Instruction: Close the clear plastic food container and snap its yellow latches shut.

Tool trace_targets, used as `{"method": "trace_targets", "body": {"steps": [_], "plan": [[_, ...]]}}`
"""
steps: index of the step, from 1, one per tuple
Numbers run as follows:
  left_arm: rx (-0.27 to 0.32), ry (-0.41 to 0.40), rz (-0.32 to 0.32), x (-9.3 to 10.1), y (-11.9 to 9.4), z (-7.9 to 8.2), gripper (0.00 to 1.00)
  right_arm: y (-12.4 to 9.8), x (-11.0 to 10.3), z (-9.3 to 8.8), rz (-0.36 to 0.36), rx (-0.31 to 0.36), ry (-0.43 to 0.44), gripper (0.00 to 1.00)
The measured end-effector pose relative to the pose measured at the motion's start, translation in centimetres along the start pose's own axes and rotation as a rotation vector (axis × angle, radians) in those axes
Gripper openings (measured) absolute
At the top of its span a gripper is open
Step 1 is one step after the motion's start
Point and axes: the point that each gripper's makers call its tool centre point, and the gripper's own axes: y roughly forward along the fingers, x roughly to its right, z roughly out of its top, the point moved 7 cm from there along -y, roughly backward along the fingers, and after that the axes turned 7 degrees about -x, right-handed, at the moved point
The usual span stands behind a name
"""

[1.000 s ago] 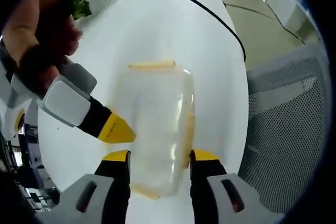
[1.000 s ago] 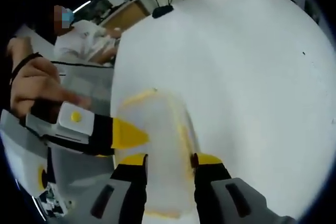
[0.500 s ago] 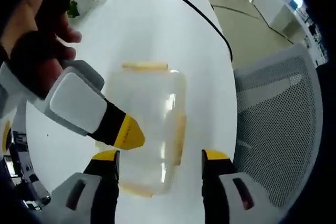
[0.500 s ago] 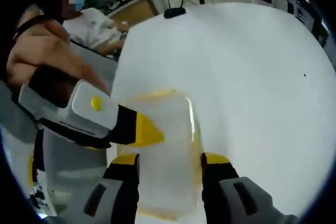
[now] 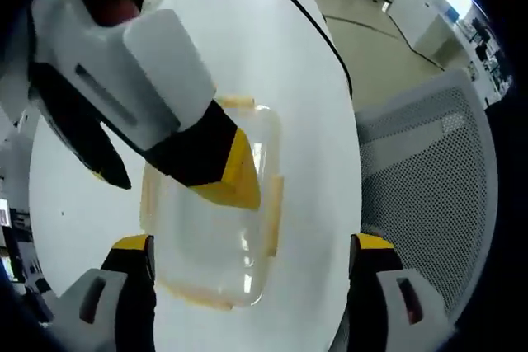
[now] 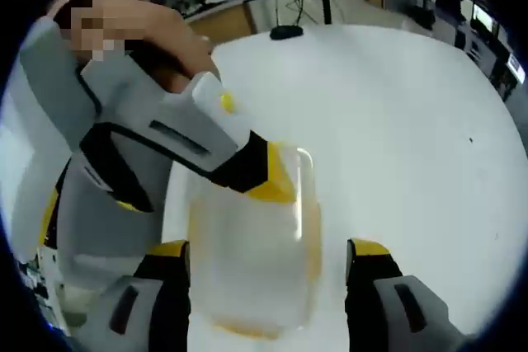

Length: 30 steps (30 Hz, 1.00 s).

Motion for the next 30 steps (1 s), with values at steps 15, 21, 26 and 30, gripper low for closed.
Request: {"method": "trace_targets", "body": {"steps": [15,21,26,30], "plan": [[0.0,0.033,0.011,-1.4,0.3,-1.8,0.95,-0.5,-1.4,-1.7,-0.076,-0.02,0.045,0.78],[-0.013,0.043,0.01,-2.1,0.2,-2.5,0.96,-0.8,-1.8,-2.0,-0.101,-0.027,0.029,0.8],[-0.02,0.049,0.003,-2.5,0.4,-2.9,0.95,-0.5,-2.1,-2.9,-0.11,-0.07,0.011,0.8],[-0.026,0.051,-0.001,-2.7,0.7,-3.1,0.95,-0.3,-2.2,-3.0,-0.115,-0.073,0.009,0.81]]}}
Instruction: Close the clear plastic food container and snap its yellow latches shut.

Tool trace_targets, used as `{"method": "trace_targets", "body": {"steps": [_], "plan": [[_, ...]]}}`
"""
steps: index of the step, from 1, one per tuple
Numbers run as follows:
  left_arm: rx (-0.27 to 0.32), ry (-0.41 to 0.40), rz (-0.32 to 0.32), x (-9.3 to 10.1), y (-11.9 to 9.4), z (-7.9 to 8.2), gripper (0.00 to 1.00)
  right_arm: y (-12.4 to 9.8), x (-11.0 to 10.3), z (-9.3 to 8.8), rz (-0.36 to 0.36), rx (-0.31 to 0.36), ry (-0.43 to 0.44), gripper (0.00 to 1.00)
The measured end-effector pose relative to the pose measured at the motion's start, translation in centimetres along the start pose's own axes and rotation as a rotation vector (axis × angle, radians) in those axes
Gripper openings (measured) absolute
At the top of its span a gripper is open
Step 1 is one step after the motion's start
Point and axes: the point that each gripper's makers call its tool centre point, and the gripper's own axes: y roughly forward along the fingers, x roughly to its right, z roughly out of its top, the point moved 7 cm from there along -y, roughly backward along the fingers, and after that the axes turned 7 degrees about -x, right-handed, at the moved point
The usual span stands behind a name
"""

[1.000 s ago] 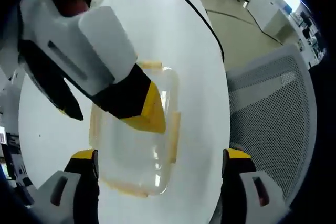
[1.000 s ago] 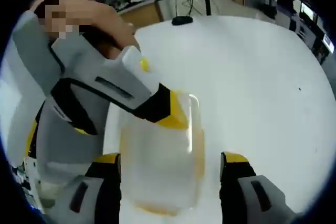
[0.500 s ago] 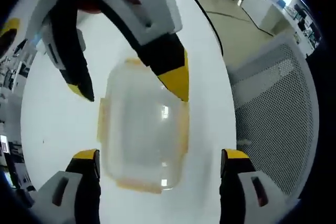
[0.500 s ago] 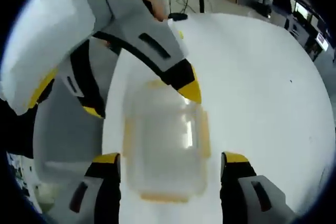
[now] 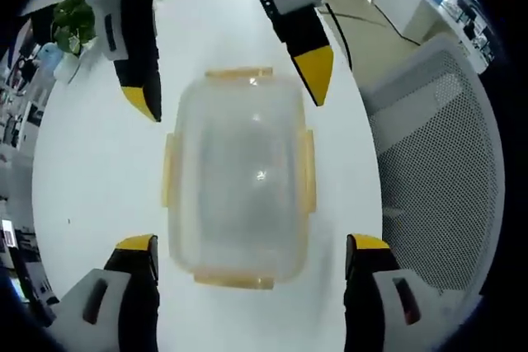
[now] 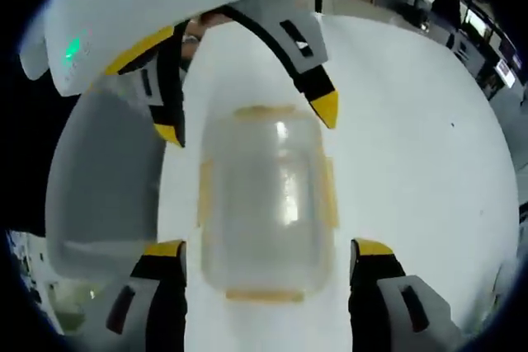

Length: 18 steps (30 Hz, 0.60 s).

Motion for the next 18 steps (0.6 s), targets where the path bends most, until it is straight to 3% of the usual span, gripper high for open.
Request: {"method": "trace_targets", "body": {"steps": [18], "plan": [[-0.031,0.017,0.0,-0.03,0.56,-0.34,0.92,0.9,-0.28,-0.72,-0.031,-0.065,-0.035,0.83]]}}
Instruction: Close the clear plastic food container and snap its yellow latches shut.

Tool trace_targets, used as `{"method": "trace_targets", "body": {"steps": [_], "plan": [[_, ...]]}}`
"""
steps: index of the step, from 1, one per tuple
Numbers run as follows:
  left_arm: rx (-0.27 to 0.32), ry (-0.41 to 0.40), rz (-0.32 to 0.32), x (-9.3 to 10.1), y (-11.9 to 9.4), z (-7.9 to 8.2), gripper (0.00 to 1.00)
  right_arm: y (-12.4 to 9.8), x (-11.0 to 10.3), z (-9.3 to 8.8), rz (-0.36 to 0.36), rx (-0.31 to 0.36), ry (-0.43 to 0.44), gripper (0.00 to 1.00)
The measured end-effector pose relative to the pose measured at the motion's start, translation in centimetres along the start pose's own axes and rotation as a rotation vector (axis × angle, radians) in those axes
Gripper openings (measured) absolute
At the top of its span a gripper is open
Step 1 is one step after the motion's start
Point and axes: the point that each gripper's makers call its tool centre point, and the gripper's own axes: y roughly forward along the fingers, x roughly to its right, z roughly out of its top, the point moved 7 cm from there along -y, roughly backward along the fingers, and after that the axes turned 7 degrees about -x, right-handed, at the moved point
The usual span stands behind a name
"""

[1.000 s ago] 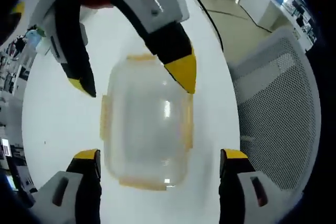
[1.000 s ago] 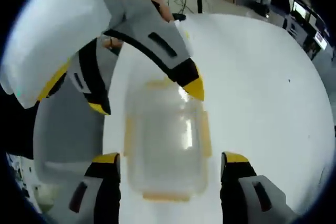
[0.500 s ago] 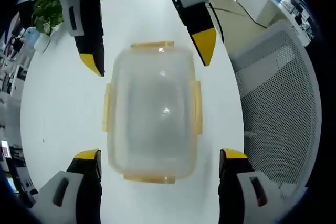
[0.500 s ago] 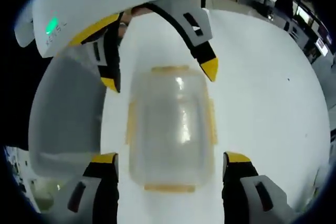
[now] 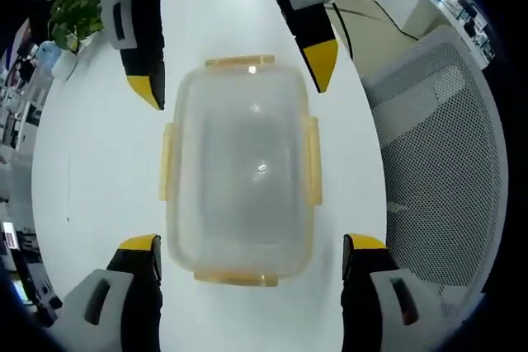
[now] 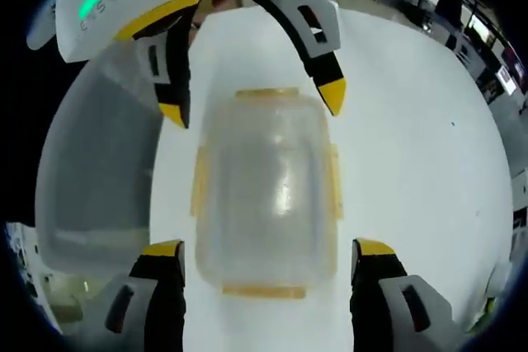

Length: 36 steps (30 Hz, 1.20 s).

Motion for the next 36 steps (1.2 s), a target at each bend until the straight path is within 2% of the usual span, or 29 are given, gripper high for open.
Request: {"method": "trace_targets", "body": {"steps": [11,22,24,27,36], "plan": [[-0.02,-0.005,-0.001,-0.4,1.1,0.0,0.9,0.9,0.4,-0.2,-0.052,-0.011,-0.007,0.84],[-0.005,-0.006,0.035,-0.6,1.9,-0.1,0.86,1.9,0.1,0.0,-0.02,-0.007,0.007,0.82],[-0.007,-0.028,0.044,-0.8,2.0,-0.1,0.83,2.0,0.1,-0.1,-0.02,-0.006,0.008,0.83],[0.004,-0.042,0.04,-0.8,2.0,0.0,0.84,2.0,0.2,-0.1,-0.021,0.0,0.007,0.83],[-0.026,-0.053,0.047,-0.5,2.1,0.2,0.83,2.2,0.1,-0.1,-0.021,0.018,0.0,0.82]]}}
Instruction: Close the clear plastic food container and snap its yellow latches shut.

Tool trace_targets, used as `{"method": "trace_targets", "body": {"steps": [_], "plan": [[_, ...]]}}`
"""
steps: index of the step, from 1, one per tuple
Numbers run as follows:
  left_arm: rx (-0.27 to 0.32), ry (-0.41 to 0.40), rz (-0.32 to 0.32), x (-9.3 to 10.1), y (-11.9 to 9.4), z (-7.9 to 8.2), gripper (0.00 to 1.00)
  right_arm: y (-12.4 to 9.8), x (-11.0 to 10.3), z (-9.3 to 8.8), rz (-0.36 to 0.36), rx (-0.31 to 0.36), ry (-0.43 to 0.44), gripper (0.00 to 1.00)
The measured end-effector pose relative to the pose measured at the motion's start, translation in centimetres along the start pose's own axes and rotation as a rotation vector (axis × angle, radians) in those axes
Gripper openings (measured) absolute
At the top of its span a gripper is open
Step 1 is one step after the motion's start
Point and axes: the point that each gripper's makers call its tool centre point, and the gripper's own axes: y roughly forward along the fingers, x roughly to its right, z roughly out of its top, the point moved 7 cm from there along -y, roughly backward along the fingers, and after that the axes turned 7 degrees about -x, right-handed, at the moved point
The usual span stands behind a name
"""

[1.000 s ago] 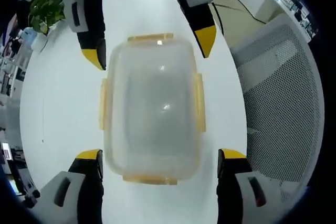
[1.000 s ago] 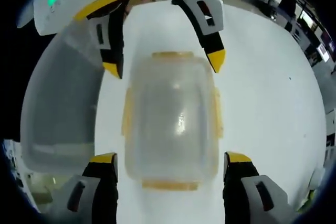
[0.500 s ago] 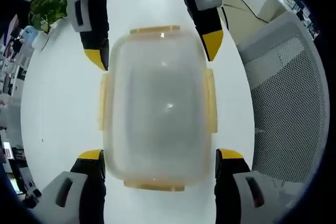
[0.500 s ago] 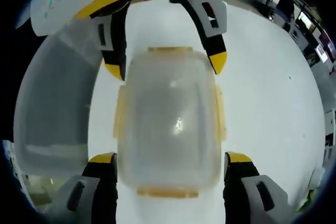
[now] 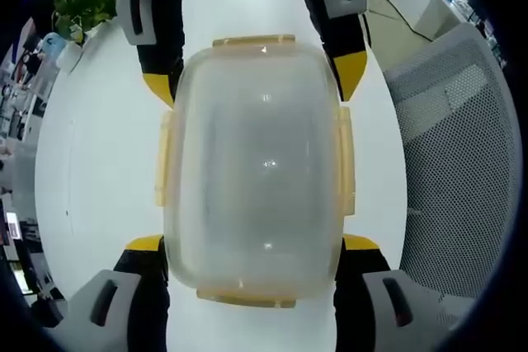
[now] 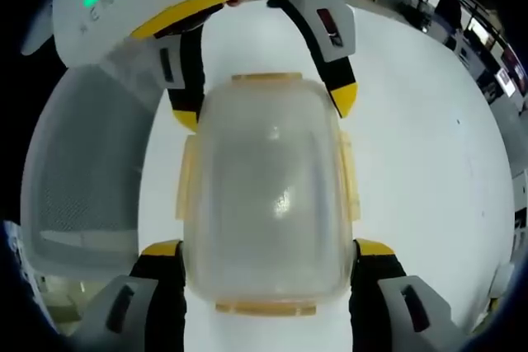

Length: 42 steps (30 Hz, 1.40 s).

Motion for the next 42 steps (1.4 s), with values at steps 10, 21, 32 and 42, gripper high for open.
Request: {"method": "trace_targets", "body": {"steps": [10,21,32,42], "plan": [[-0.053,0.004,-0.002,0.1,0.2,0.2,0.82,0.0,-0.1,-0.2,-0.004,0.039,0.014,0.82],[-0.059,-0.002,0.003,0.2,0.3,0.2,0.82,0.3,0.0,-0.1,-0.001,0.029,0.013,0.83],[-0.056,-0.024,0.005,0.4,0.3,-0.1,0.82,0.5,0.0,0.4,-0.002,-0.002,-0.002,0.84],[-0.046,-0.035,0.004,0.5,0.1,-1.3,0.82,0.8,-0.1,1.5,-0.006,-0.01,-0.006,0.84]]}}
